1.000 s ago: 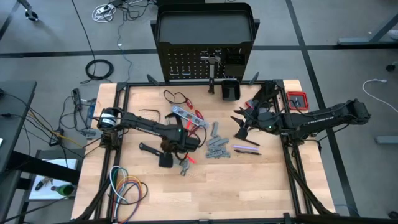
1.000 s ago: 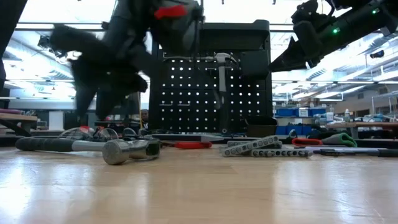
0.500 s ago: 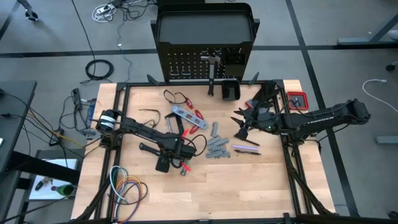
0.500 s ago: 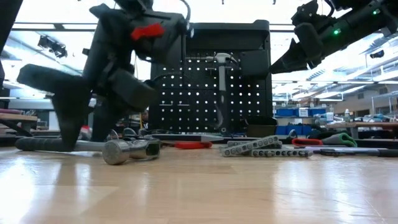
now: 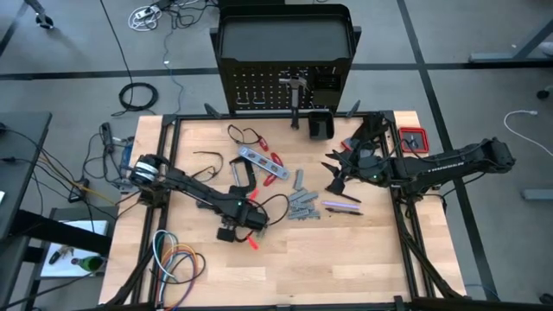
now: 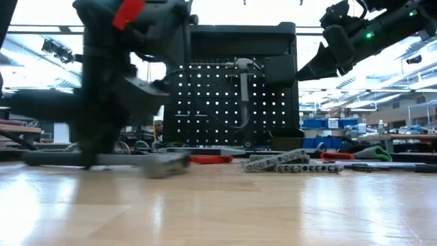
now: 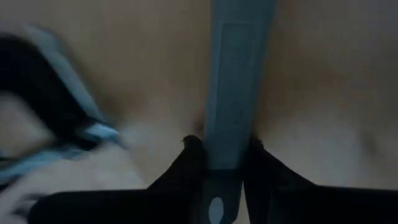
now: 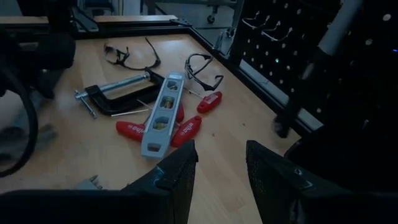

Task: Hang tools onto peg board
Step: Hang the hammer onto the peg board, then put the spirit level on top of the peg board

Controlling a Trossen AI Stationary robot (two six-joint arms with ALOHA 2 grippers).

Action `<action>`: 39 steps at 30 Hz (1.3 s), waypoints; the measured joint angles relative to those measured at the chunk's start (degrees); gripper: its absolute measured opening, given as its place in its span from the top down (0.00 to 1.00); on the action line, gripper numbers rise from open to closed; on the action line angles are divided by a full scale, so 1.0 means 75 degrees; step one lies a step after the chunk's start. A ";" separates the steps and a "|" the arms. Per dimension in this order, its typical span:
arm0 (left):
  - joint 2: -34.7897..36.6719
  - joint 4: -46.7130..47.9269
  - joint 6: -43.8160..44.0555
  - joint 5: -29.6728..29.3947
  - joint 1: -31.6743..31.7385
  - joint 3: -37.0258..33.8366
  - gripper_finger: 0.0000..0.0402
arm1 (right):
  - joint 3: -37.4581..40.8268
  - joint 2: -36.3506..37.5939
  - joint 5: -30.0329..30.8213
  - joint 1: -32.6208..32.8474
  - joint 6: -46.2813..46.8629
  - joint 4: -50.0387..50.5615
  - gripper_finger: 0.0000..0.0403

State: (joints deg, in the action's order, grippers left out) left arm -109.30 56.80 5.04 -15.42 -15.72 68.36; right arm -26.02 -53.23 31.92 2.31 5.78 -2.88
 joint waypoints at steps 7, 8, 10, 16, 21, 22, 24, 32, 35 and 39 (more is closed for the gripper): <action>0.0933 -0.0111 0.1852 -0.1514 -0.0086 0.0201 0.85 | 0.0000 0.0042 0.0452 0.0017 0.0008 0.0268 0.63; 0.1059 -0.0108 0.2068 -0.1780 -0.0123 0.0201 0.85 | 0.0000 0.0086 0.0670 0.0030 0.0036 0.0348 0.63; 0.1323 -0.0132 0.2437 -0.2298 -0.0222 0.0201 0.85 | 0.0000 0.0217 0.1079 0.0044 0.0053 0.0409 0.63; 0.1600 -0.0174 0.2910 -0.3552 -0.0582 0.0218 0.85 | 0.0000 0.0678 0.1251 0.0047 0.0064 0.0442 0.63; 0.1600 -0.0458 0.2770 -0.4466 -0.0822 0.0213 0.85 | 0.0000 0.0819 0.1253 0.0047 0.0064 0.0438 0.63; 0.1600 -0.0489 0.2774 -0.4687 -0.0822 0.0213 0.85 | 0.0000 0.0819 0.1253 0.0047 0.0064 0.0447 0.63; 0.1605 -0.0561 0.2785 -0.5060 -0.0819 0.0213 0.85 | 0.0000 0.0812 0.1253 0.0047 0.0064 0.0453 0.63; 0.1597 -0.3040 0.1716 -0.7002 -0.0529 0.0105 0.93 | 0.0000 0.0807 0.1653 0.0041 0.0064 0.0462 0.63; 0.1604 -0.4601 0.0744 -0.7589 -0.0258 -0.0207 1.00 | 0.0000 0.0807 0.1840 0.0041 0.0064 0.0466 0.63; 0.1597 -0.6740 -0.0114 -0.7768 0.0188 -0.0820 0.99 | 0.0000 0.0807 0.1982 0.0041 0.0050 0.0487 0.63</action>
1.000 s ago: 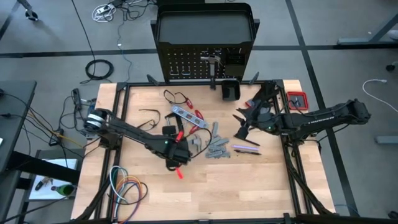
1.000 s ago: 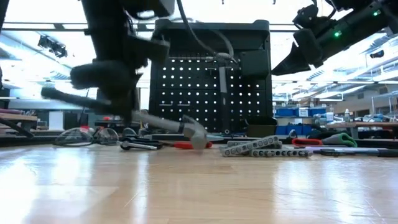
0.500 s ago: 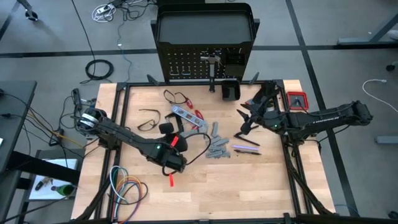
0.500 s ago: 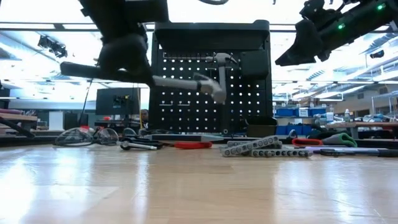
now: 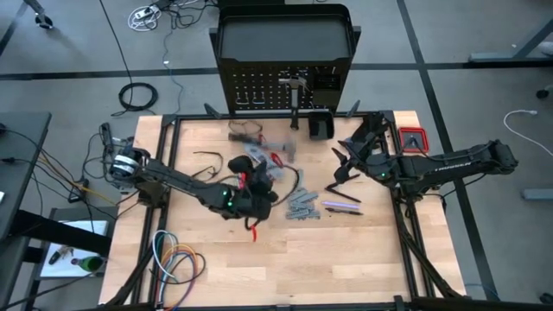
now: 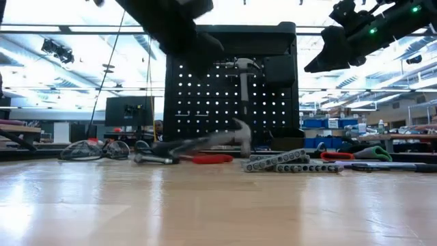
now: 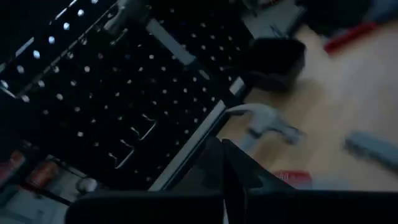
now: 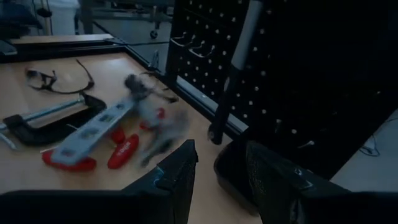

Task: Hang tools onto peg board
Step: Put the spirit level on top of the peg board

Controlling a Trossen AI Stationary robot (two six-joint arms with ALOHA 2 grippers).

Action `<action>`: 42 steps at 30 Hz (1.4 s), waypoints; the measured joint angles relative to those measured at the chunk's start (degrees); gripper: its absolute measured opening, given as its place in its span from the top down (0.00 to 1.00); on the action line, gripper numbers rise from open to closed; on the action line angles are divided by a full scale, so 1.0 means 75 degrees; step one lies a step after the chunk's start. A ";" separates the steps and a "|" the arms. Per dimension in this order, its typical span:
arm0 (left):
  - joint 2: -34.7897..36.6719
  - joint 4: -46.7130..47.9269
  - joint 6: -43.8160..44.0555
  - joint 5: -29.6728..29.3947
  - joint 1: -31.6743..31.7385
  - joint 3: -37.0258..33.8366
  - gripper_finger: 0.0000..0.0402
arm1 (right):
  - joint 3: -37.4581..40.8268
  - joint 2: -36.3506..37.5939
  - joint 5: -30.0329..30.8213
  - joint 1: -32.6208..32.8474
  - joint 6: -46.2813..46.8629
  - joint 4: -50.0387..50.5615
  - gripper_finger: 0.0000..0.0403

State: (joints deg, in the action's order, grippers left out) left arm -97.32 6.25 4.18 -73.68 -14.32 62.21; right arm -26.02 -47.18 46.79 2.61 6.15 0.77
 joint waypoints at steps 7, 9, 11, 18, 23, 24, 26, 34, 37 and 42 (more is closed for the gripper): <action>-0.0003 -0.2431 -0.1103 0.1445 0.0557 -0.0799 0.99 | -0.0001 0.0000 0.0037 0.0000 -0.0050 0.0059 0.63; -0.0003 -0.2495 -0.1090 0.1467 0.0791 -0.0790 1.00 | -0.0002 0.0000 0.0034 0.0007 -0.0050 0.0065 0.63; -0.0003 -0.2446 -0.1059 0.1841 0.1058 -0.0714 0.98 | -0.0003 0.0000 -0.0014 0.0009 -0.0048 0.0068 0.63; -0.0003 -0.2209 0.0065 0.3744 0.2269 -0.0594 0.88 | -0.0003 -0.0006 -0.0735 0.0009 -0.0045 0.0115 0.63; -0.0003 -0.1153 0.0596 0.4261 0.2932 -0.0594 0.82 | -0.0003 -0.0006 -0.0742 0.0006 -0.0041 0.0244 0.63; -0.0003 -0.0947 0.0748 0.4457 0.2999 -0.0594 0.81 | -0.0003 -0.0006 -0.0785 0.0009 -0.0011 0.0290 0.63; -0.0003 -0.0667 0.1172 0.5018 0.3102 -0.0594 0.79 | -0.0003 -0.0006 -0.0793 0.0009 0.0102 0.0402 0.63; -0.0003 0.0762 0.2807 0.6584 0.3094 -0.0594 0.66 | -0.0001 -0.0006 -0.1110 0.0009 0.0463 0.0550 0.63; -0.0003 0.1431 0.3425 0.6592 0.3094 -0.0594 0.57 | -0.0003 -0.0006 -0.1248 0.0009 0.0583 0.0551 0.63; -0.0006 0.1609 0.3504 0.6865 0.3094 -0.0593 0.43 | -0.0003 -0.0006 -0.1268 0.0009 0.0580 0.0524 0.63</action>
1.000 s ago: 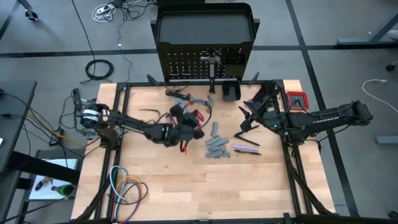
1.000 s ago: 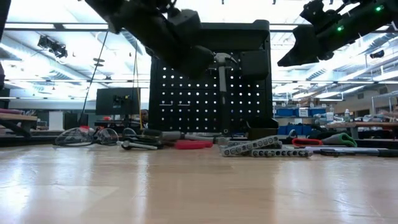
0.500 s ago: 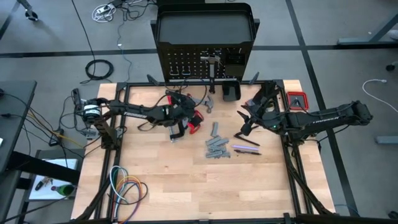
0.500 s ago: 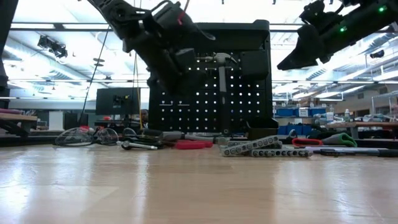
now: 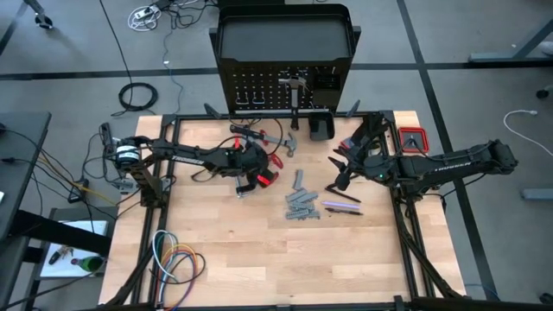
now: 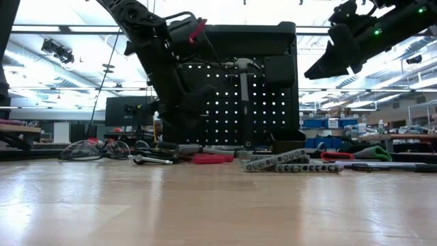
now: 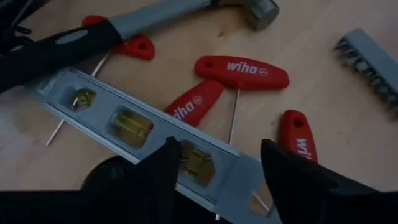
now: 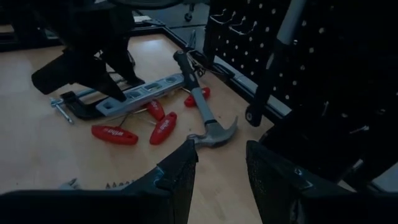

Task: Hang tools onto peg board
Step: Put the spirit level on top of the peg board

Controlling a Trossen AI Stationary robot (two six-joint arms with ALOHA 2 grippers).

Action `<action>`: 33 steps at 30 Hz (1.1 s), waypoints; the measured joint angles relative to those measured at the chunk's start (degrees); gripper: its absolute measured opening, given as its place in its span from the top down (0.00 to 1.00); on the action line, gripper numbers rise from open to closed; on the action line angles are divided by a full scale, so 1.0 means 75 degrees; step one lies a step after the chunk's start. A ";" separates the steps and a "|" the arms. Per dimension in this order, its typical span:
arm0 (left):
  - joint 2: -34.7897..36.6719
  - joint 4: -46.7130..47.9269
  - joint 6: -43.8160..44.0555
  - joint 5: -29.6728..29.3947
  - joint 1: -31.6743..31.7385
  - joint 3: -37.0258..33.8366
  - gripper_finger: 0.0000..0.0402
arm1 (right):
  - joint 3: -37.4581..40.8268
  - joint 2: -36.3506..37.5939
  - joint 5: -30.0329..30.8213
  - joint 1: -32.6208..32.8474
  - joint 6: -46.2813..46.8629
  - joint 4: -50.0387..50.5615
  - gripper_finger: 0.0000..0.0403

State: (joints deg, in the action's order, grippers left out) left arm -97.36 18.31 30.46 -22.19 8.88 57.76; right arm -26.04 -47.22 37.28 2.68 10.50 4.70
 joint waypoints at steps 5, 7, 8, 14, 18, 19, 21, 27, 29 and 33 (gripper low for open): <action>-0.0067 0.0846 0.0013 0.0031 0.0073 0.0011 0.33 | 0.0003 0.0000 -0.0003 0.0000 -0.0006 -0.0040 0.63; -0.0067 0.1238 0.0190 0.0013 0.0093 0.0012 0.33 | 0.0003 0.0000 -0.0005 0.0000 -0.0017 -0.0042 0.63; -0.0067 0.1445 0.0246 0.0012 0.0093 0.0014 0.33 | 0.0000 0.0000 -0.0006 0.0000 -0.0020 -0.0042 0.63; -0.0028 0.2810 0.0402 0.0734 0.0092 0.0045 0.35 | 0.0000 0.0000 -0.0003 0.0000 -0.0078 -0.0045 0.63; -0.0067 0.3662 0.0394 0.1078 0.0087 0.0153 0.36 | 0.0003 0.0000 -0.0003 0.0000 -0.0079 -0.0045 0.63; -0.0083 0.3785 0.0398 0.1090 0.0077 0.0211 0.37 | 0.0003 0.0000 -0.0003 0.0000 -0.0079 -0.0047 0.63; -0.0082 0.3756 0.0410 0.1095 0.0064 0.0433 0.37 | 0.0003 0.0000 -0.0001 0.0000 -0.0079 -0.0043 0.63; -0.0069 0.3751 0.0813 0.1194 0.0058 0.0719 0.36 | 0.0003 0.0000 0.0000 0.0000 -0.0079 -0.0042 0.63; -0.0067 0.3622 0.1054 0.1160 0.0067 0.0720 0.34 | 0.0003 0.0000 0.0000 0.0000 -0.0079 -0.0045 0.63; -0.0067 0.3338 0.1383 0.1007 0.0133 0.0714 0.28 | 0.0003 0.0000 -0.0098 0.0000 -0.0079 -0.0045 0.63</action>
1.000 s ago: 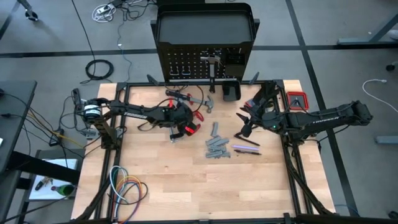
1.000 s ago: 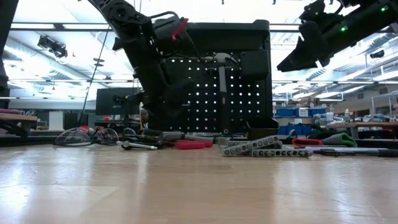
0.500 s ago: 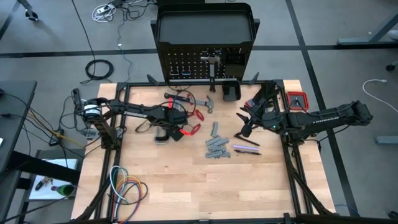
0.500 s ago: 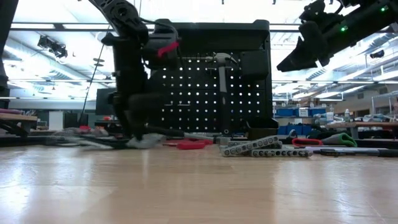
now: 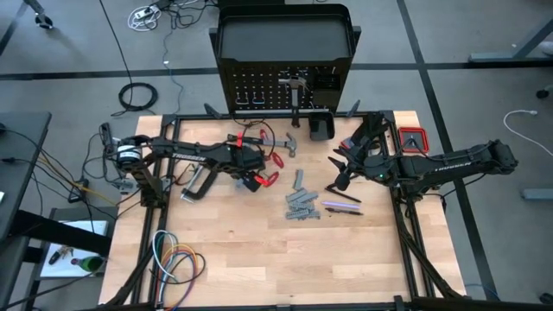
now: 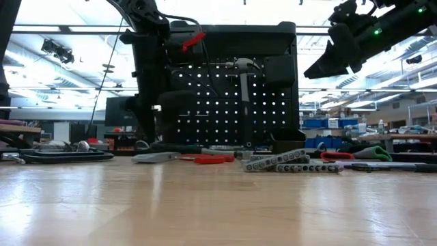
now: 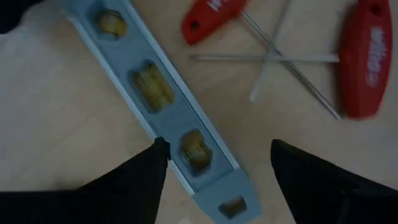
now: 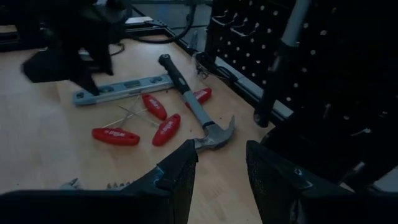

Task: Hang tools onto peg board
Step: Put the spirit level on top of the peg board

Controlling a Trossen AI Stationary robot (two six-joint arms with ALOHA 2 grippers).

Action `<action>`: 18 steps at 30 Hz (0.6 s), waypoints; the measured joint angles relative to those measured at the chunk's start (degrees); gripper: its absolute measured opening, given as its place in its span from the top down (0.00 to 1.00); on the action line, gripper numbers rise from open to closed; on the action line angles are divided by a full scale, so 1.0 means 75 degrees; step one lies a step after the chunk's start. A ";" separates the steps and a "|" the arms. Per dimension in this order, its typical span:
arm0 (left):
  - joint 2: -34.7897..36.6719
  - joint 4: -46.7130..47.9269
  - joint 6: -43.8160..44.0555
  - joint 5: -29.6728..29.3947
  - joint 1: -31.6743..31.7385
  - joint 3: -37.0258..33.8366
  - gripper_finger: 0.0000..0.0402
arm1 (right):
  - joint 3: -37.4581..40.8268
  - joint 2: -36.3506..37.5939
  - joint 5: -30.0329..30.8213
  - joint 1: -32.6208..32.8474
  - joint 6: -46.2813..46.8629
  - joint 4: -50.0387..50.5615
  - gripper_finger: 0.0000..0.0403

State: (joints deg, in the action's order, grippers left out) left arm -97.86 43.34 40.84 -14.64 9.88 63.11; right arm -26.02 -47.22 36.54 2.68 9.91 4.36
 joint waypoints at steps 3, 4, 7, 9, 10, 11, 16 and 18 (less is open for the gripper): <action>0.0000 0.0017 0.0122 -0.0153 0.0097 0.0000 0.22 | 0.0000 0.0000 -0.0090 0.0000 0.0000 0.0000 0.63; -0.0007 -0.0007 0.0177 -0.0168 0.0141 0.0000 0.20 | 0.0000 -0.0002 -0.0127 0.0000 -0.0001 -0.0002 0.63; -0.0199 -0.0014 0.0190 -0.0169 0.0315 -0.0002 0.15 | 0.0000 -0.0003 -0.0223 0.0000 -0.0076 -0.0071 0.63; -0.0407 -0.0006 0.0188 -0.0172 0.0475 -0.0003 0.13 | 0.0000 -0.0003 -0.0327 0.0000 -0.0120 -0.0161 0.63; -0.0534 -0.0013 0.0178 -0.0171 0.0556 -0.0003 0.12 | 0.0000 -0.0003 -0.0414 0.0000 -0.0128 -0.0178 0.63; -0.0667 -0.0013 0.0131 -0.0172 0.0632 -0.0003 0.12 | 0.0000 -0.0003 -0.0458 0.0000 -0.0137 -0.0194 0.63; -0.1184 -0.0053 -0.0554 0.0174 0.0929 0.0047 0.16 | 0.0000 -0.0003 -0.0487 0.0000 -0.0145 -0.0219 0.63; -0.1229 -0.0063 -0.0875 0.0439 0.0955 0.0052 0.23 | 0.0000 -0.0003 -0.0487 0.0000 -0.0145 -0.0214 0.63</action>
State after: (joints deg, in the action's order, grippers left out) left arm -107.08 42.87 34.27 -11.35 17.04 63.51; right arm -26.02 -47.24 32.88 2.68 8.82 2.76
